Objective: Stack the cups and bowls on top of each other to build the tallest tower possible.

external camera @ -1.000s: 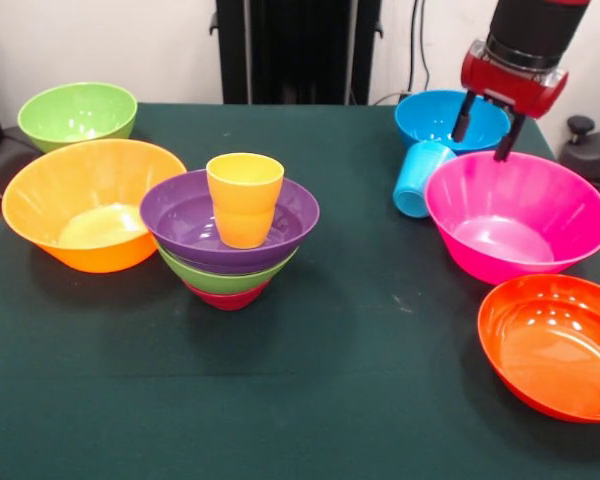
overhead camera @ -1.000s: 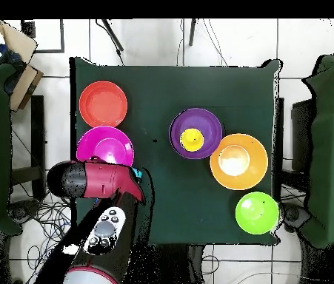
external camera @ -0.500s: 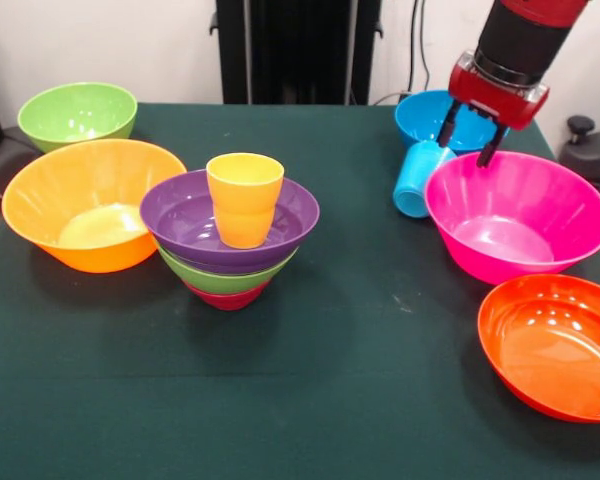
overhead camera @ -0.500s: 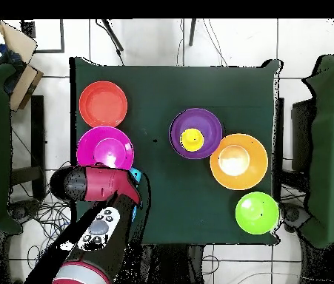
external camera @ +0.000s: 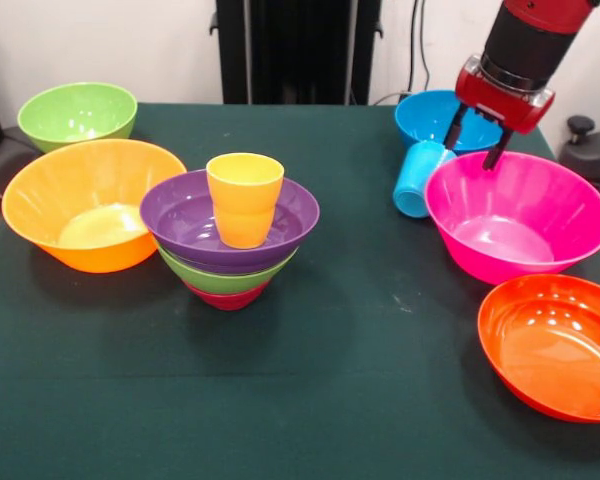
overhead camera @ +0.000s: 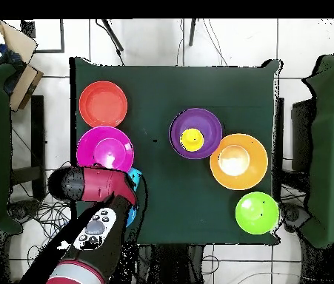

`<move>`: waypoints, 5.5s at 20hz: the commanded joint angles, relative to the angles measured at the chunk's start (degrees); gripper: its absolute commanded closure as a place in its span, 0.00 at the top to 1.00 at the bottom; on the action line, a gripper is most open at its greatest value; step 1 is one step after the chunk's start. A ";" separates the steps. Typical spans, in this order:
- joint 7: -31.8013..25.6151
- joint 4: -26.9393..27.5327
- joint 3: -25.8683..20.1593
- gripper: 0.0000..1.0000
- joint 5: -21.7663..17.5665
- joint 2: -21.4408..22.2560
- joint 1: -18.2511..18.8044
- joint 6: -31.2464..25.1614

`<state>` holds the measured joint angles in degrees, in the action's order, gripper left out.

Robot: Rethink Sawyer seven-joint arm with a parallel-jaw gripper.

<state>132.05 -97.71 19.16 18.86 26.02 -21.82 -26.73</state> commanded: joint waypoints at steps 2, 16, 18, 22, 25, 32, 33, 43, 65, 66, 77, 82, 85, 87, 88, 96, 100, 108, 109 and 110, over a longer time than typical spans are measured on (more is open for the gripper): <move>13.31 1.03 -3.39 1.00 3.38 -0.31 -0.93 -4.99; 12.47 -11.22 -4.92 1.00 4.06 5.05 -3.60 3.12; 12.77 -12.83 -5.41 1.00 4.42 5.84 -4.07 3.91; 14.27 -14.76 -4.54 1.00 5.17 6.91 -6.07 3.26; 12.49 -17.34 -6.48 1.00 5.84 8.26 -4.56 4.97; 14.85 -21.66 -9.70 1.00 8.07 6.34 -6.68 12.98; 14.79 -22.00 -10.31 1.00 8.16 5.98 -6.73 14.22; 12.88 -23.77 -13.25 1.00 6.18 3.70 -4.17 22.53; 9.53 -25.98 -22.91 1.00 3.57 6.86 4.97 23.86; 9.41 -26.15 -23.25 1.00 3.59 7.25 5.16 23.43; 8.58 -26.57 -24.28 1.00 4.10 9.51 6.15 20.27; 7.41 -26.14 -21.48 1.00 3.75 11.33 4.75 16.43; 6.90 -24.40 -17.12 1.00 3.27 11.23 1.62 14.38; 7.15 -23.83 -16.29 1.00 3.52 10.97 0.69 14.33; 7.22 -23.85 -16.57 1.00 3.66 10.98 0.86 14.63; 6.92 -21.98 -13.99 1.00 3.85 7.92 -0.91 17.11; 7.24 -21.24 -15.25 1.00 4.41 7.15 -0.51 18.44; 7.45 -20.76 -18.70 1.00 4.55 6.73 1.66 21.02; 7.44 -20.88 -19.40 1.00 4.47 6.87 2.13 21.34; 7.38 -20.89 -19.96 1.00 4.43 6.98 2.62 21.45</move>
<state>133.64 -122.15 6.09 24.61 36.68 -21.63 -6.72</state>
